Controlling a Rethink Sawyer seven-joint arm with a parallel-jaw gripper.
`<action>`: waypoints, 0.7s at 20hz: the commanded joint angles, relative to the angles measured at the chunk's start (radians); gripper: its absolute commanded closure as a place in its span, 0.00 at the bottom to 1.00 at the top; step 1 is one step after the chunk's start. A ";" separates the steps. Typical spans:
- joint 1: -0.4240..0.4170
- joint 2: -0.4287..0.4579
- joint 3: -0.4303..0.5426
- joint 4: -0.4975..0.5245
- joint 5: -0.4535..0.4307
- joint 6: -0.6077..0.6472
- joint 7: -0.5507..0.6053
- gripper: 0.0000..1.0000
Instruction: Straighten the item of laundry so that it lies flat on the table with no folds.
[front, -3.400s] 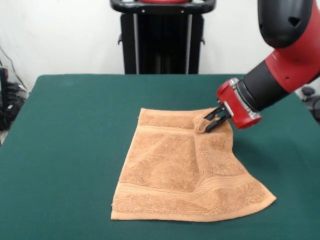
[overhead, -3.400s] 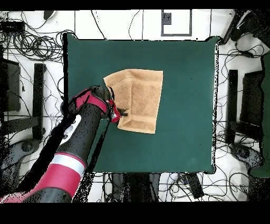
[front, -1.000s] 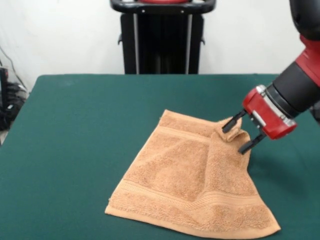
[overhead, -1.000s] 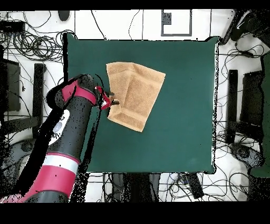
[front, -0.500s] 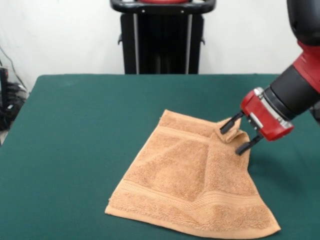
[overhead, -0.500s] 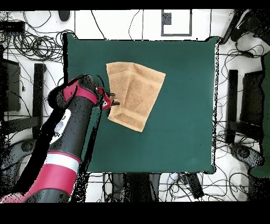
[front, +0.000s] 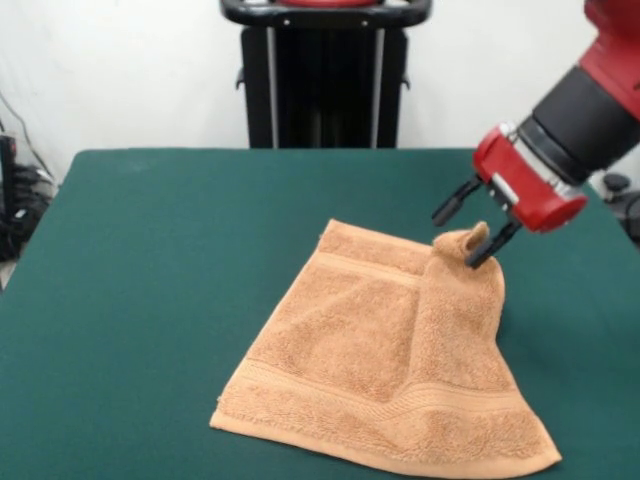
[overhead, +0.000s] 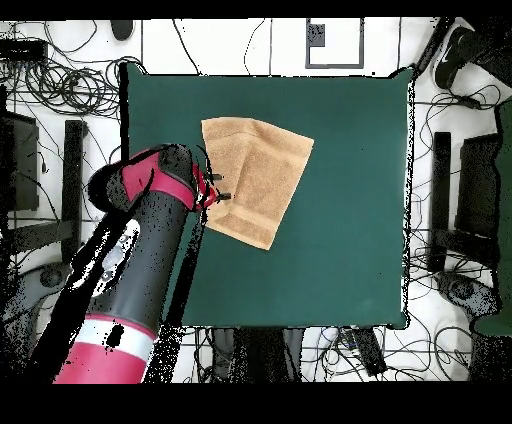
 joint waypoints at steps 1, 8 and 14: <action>-0.001 -0.061 0.083 0.167 -0.023 -0.110 0.007 0.00; 0.003 -0.066 0.086 0.177 -0.038 -0.114 -0.007 1.00; 0.007 -0.064 0.090 0.179 -0.040 -0.102 -0.001 1.00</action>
